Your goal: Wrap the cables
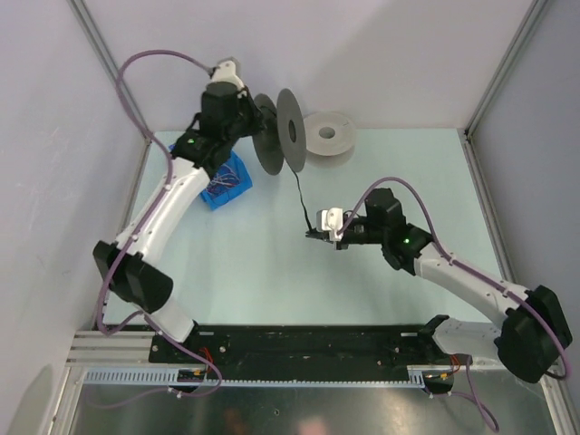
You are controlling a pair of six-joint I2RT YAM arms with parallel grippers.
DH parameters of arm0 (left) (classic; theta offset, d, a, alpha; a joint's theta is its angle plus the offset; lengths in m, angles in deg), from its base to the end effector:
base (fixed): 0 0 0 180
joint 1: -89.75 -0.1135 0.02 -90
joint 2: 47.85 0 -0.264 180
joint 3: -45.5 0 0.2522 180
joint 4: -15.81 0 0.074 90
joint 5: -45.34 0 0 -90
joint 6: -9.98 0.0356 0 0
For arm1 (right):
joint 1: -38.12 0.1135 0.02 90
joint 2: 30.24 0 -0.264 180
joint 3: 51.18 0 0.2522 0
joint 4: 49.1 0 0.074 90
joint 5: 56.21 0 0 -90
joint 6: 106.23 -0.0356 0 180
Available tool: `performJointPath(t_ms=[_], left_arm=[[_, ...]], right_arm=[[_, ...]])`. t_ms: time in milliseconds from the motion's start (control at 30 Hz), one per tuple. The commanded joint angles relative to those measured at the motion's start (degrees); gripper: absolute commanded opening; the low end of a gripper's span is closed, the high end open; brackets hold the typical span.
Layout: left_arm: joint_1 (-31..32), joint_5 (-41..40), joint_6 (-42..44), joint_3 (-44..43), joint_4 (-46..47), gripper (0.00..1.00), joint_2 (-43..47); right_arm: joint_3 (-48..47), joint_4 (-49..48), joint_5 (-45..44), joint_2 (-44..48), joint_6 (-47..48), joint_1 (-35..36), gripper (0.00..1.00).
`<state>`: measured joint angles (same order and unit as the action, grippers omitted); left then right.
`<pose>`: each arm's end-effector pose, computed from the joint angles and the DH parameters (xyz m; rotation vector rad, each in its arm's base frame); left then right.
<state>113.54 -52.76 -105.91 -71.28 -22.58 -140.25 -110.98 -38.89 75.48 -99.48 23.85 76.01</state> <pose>0.3376 -0.1434 0.4549 -0.1352 1.8348 -0.4848 0.1985 0.1845 0.2852 -1.5187 1.1031 0.6657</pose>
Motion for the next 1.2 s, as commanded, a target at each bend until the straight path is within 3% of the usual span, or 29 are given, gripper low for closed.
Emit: performJointPath(t_ms=[0, 367, 700, 900, 1167], left_arm=[[2.10, -12.04, 3.59, 1.75, 3.92, 0.00, -2.43], [4.15, -1.94, 14.27, 10.68, 3.98, 0.00, -4.29], [6.68, 18.88, 25.07, 17.93, 4.17, 0.00, 0.81], [6.18, 34.60, 34.30, 21.90, 4.28, 0.00, 6.77], [-0.91, 58.38, 41.89, 23.35, 4.93, 0.00, 11.88]], right_arm=[[-4.71, 2.91, -2.69, 4.81, 3.71, 2.52, 0.00], [-13.69, 0.44, -8.58, 4.67, 8.74, 1.57, 0.00], [-20.43, -7.67, -11.30, -3.13, 3.25, -2.79, 0.00], [-22.42, -8.53, -6.62, -6.89, -0.96, -10.52, 0.00], [-24.50, 0.18, 9.29, -8.78, -1.98, -21.93, 0.00]])
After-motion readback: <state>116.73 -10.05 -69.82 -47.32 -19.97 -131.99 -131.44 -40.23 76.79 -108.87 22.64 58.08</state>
